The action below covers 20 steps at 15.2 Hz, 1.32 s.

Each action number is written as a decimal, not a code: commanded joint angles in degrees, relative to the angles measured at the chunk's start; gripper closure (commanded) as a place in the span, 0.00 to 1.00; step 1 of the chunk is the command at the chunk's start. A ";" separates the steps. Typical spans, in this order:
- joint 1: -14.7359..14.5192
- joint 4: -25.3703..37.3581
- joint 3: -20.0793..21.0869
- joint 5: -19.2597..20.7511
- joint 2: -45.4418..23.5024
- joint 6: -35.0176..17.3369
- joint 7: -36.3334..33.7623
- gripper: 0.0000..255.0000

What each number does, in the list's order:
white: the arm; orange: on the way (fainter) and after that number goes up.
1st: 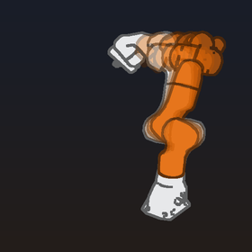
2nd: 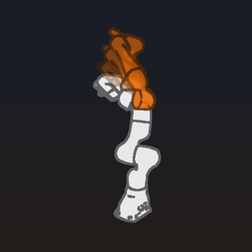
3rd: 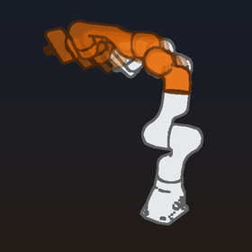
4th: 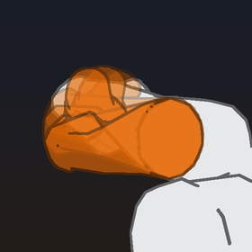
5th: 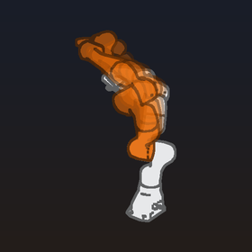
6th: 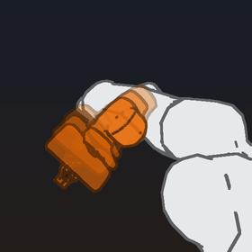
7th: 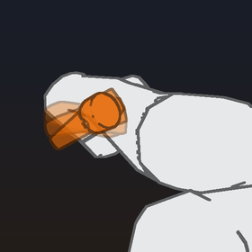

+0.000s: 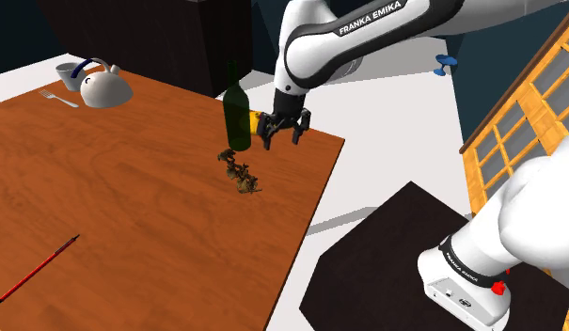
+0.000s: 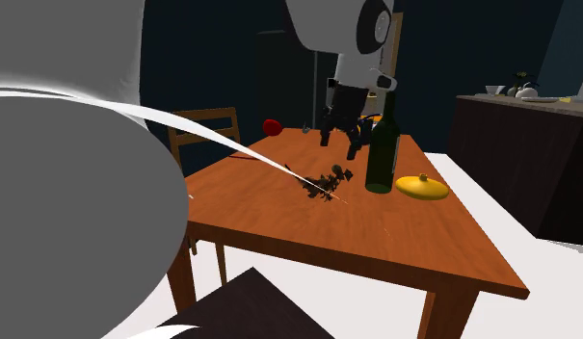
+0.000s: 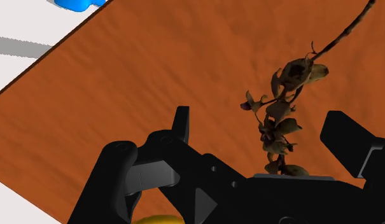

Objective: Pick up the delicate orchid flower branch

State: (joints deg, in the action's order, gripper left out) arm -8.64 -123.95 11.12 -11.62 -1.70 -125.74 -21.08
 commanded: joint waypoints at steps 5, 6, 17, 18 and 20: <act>-2.49 9.74 1.40 2.23 -12.70 -2.62 -3.67 0.00; -3.03 11.66 1.52 2.67 -14.86 -2.80 -4.32 0.00; -5.08 16.76 1.45 4.30 -24.89 -7.48 -5.65 0.00; -5.09 16.74 1.45 4.29 -24.88 -7.49 -5.64 0.00; -5.10 16.74 1.46 4.29 -24.90 -7.51 -5.67 1.00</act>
State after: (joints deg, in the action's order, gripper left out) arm -13.70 -107.20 12.57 -7.34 -26.51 -133.11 -26.71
